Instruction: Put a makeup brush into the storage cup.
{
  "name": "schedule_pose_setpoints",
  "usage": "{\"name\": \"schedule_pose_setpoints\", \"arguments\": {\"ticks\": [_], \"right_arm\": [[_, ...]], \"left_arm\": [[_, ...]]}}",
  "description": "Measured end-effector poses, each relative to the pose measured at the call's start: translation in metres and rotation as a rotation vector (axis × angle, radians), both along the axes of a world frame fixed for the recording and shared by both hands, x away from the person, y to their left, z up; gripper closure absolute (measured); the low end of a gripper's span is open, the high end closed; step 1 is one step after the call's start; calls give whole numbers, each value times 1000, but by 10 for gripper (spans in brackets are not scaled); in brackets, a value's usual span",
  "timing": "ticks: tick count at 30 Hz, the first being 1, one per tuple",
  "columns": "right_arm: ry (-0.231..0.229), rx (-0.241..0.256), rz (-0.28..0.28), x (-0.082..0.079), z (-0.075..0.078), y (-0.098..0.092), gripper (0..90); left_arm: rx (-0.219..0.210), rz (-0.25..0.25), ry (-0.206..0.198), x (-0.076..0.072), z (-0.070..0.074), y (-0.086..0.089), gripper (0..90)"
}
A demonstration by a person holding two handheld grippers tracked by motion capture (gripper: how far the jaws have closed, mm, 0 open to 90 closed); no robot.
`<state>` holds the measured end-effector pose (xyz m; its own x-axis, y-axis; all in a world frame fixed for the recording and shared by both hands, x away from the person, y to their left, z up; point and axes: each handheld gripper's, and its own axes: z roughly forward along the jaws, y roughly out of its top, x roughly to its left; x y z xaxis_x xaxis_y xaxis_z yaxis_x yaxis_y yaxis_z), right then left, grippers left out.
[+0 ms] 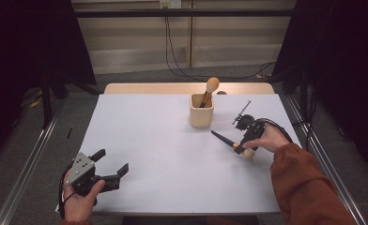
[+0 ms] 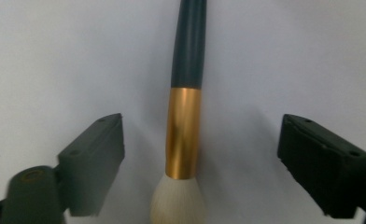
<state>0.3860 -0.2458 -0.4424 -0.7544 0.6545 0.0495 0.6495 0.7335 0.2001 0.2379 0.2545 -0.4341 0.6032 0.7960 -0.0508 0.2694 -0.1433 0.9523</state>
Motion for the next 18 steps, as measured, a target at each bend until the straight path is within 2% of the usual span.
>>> {"name": "schedule_pose_setpoints", "arguments": {"ticks": [1, 3, 7, 10, 11, 14, 18], "right_arm": [[0, -2, 15, 0, -1, 1, 293], [27, 7, 14, 1, -4, 2, 299], [49, -33, 51, -1, -10, 7, 366], [27, -69, 60, -4, -10, 10, 394], [29, -63, 48, -4, -11, 11, 408], [38, -79, 54, -5, -9, 12, 521], [48, -70, 50, -3, -8, 10, 692]], "left_arm": [[1, 1, 0, 0, 0, 0, 37], [4, 0, 2, 0, 0, 0, 37], [4, -1, 3, 0, 0, 0, 37], [4, 0, 4, 0, -1, 0, 37], [5, -1, 4, 0, -1, 0, 37], [6, -3, 3, 0, 0, 0, 37], [5, -2, 4, 0, -1, 0, 37]]}}
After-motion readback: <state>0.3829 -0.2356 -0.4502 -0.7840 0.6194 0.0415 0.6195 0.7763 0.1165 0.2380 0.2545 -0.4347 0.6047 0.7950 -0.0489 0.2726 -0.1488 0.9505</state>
